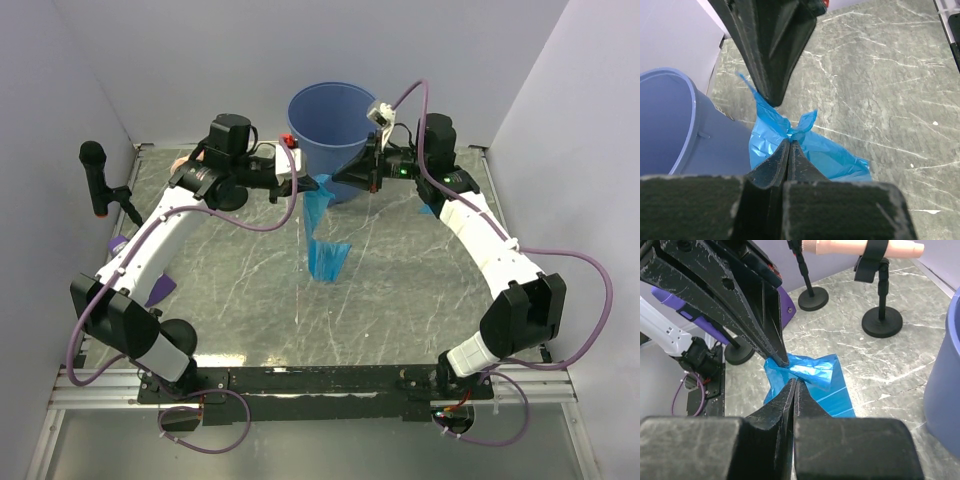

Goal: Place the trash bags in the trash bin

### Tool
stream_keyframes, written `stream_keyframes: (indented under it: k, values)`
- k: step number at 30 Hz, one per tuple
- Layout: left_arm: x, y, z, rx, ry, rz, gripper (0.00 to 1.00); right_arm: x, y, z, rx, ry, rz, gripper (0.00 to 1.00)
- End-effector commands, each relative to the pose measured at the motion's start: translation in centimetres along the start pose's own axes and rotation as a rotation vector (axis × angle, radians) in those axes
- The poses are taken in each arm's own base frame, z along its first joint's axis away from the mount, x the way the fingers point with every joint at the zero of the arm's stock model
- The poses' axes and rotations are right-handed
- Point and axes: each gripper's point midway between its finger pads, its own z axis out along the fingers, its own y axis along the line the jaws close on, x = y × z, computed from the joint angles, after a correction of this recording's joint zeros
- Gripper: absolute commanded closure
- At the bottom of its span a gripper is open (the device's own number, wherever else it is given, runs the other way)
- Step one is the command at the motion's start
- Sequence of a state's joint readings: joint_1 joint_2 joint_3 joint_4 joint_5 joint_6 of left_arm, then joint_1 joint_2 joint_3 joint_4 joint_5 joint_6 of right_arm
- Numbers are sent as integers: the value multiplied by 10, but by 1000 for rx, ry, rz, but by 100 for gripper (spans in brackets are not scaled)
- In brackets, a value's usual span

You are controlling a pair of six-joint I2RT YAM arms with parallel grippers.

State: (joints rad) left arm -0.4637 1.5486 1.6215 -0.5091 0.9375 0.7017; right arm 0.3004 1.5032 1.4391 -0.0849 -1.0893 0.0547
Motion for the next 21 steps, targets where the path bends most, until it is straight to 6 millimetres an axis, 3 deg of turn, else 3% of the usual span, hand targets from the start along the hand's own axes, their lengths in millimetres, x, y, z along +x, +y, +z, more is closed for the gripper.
stream_keyframes:
  k: [1, 4, 5, 10, 16, 21]
  values:
    - [-24, 3, -10, -20, -51, 56, 99, -8, 11, -2, -20, -20, -54, 89]
    - [-30, 3, -8, -16, -67, 55, 99, -4, 14, 0, -47, -10, -55, 67]
    - [-31, 4, -8, -14, -73, 51, 99, -2, 14, 1, -48, -6, -56, 65]
    - [-35, 3, -7, 1, -88, 51, 99, -1, 16, 9, -60, -1, -61, 60]
    - [-35, -1, -8, 13, -92, 76, 99, -4, 5, 18, -41, -4, -66, 57]
    - [-34, -1, -8, 13, -91, 84, 99, -6, 13, 23, -107, -1, -59, 57]
